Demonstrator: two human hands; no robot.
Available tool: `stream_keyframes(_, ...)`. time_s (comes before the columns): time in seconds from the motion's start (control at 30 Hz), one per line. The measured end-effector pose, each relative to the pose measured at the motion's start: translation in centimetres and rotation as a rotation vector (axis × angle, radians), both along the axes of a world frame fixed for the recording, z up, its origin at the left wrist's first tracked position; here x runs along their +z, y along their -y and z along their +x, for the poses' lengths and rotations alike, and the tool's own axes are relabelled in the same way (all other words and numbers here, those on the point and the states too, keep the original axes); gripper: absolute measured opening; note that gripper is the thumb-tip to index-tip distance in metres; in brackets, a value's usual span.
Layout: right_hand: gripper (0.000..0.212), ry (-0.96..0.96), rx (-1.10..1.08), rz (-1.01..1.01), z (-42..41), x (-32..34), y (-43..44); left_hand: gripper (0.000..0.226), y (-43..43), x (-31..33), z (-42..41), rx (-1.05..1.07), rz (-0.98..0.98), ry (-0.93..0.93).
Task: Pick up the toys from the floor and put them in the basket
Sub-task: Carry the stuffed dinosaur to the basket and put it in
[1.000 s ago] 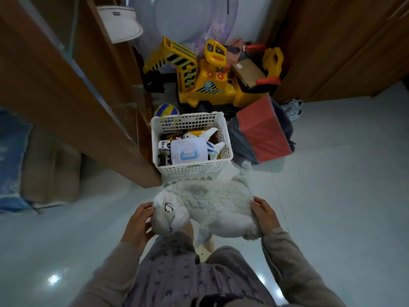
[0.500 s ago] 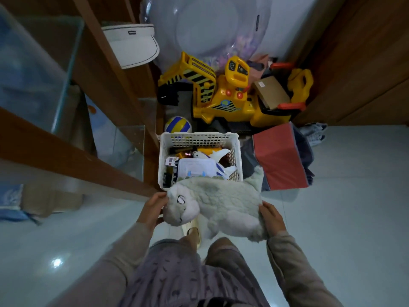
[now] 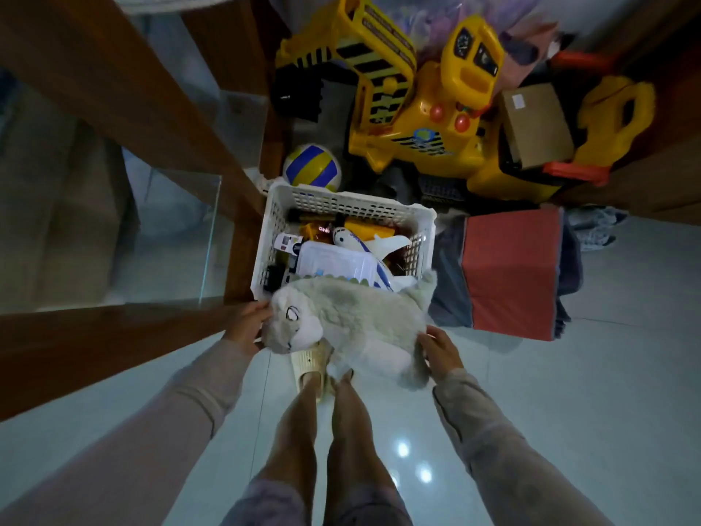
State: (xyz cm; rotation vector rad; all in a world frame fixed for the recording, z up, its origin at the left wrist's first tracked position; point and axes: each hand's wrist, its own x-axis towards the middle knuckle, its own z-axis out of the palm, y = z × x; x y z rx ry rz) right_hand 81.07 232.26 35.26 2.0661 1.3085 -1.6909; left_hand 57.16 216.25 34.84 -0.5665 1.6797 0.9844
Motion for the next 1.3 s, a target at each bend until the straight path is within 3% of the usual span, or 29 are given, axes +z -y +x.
stream_keyframes(0.4,0.031,-0.097,0.097,-0.082,-10.1,-22.1,-4.2,0.040,-3.0,-22.0,-6.4,-0.191,-0.206,-0.140)
stream_keyframes(0.63,0.039,-0.131,0.225,-0.198,-12.9,-27.5,-3.0,0.043,-1.9,-28.4,-7.8,-0.486,-0.363,-0.229)
stream_keyframes(0.93,0.034,-0.077,0.421,-0.228,-11.4,-23.1,-3.2,0.046,-1.6,-24.9,-7.0,-0.657,-0.326,-0.197)
stream_keyframes(1.1,0.034,0.069,0.639,-0.226,-7.4,-16.6,-0.9,0.036,-1.4,-16.8,-3.2,-0.643,-0.289,-0.103)
stream_keyframes(1.3,0.027,0.236,0.709,-0.294,0.1,-5.1,4.4,0.026,1.8,-4.2,2.2,-0.806,-0.174,-0.019)
